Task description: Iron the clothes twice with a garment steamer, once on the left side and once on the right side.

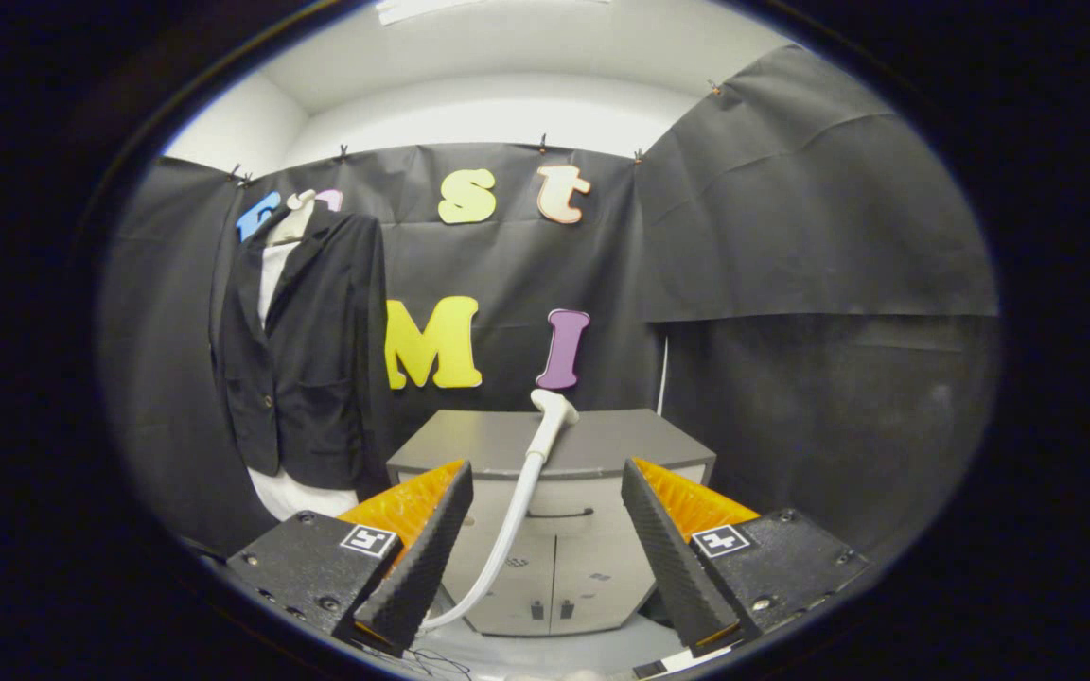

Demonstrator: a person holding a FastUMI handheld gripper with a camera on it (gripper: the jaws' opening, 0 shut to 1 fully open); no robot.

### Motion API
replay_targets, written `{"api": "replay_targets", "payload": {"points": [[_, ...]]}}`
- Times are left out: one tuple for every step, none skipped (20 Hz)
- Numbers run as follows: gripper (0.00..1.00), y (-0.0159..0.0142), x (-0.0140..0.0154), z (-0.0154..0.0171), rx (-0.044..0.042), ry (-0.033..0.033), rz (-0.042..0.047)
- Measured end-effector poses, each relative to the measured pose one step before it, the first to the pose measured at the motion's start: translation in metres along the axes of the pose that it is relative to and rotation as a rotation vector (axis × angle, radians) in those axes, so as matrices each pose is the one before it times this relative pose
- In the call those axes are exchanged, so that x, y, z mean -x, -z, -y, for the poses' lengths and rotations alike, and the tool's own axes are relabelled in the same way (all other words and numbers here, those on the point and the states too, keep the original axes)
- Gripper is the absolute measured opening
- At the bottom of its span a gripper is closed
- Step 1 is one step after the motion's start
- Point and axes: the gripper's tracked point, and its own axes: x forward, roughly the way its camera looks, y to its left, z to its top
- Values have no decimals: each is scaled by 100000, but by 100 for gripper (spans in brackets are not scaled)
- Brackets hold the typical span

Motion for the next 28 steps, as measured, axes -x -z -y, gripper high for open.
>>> {"api": "replay_targets", "payload": {"points": [[98,-329,-1722,364,128,-674,-983],[98,-434,-1848,181,323,-1003,-1203],[98,-658,-1727,235,376,-735,-926],[98,-481,-2046,349,315,-166,-978],[99,-459,-1829,229,120,-236,-1110],[99,-246,-1944,107,72,-561,-1544],[99,-155,-1966,-72,-72,-697,-1737],[99,-8,-2093,-9,269,-681,-1987],[99,147,-2124,-115,421,-400,-2220],[99,271,-2027,-118,395,-573,-2285],[99,362,-1845,-162,375,-606,-3175],[98,665,-1916,-22,224,-635,-3406],[98,546,-1822,-253,230,-920,-3325],[98,416,-1634,-52,140,-495,-2611],[98,251,-1556,75,-186,331,-1908],[99,449,-1339,-87,-607,-260,-2269],[98,325,-1179,-253,-745,-911,-1922],[99,423,-1207,24,-59,130,-2297],[98,356,-1102,132,60,230,-2182],[98,279,-904,-210,-91,140,-1874],[98,447,-527,-1,-51,283,-1758],[98,373,-354,-39,-145,406,-1236],[98,312,-455,-99,66,489,-1194],[97,522,-570,-160,140,323,-1407],[97,426,-374,-285,-149,-338,-1660],[97,372,-244,-342,-543,-429,-1511],[93,420,33,57,64,584,-1274],[91,214,-55,-120,186,588,-618]]}}
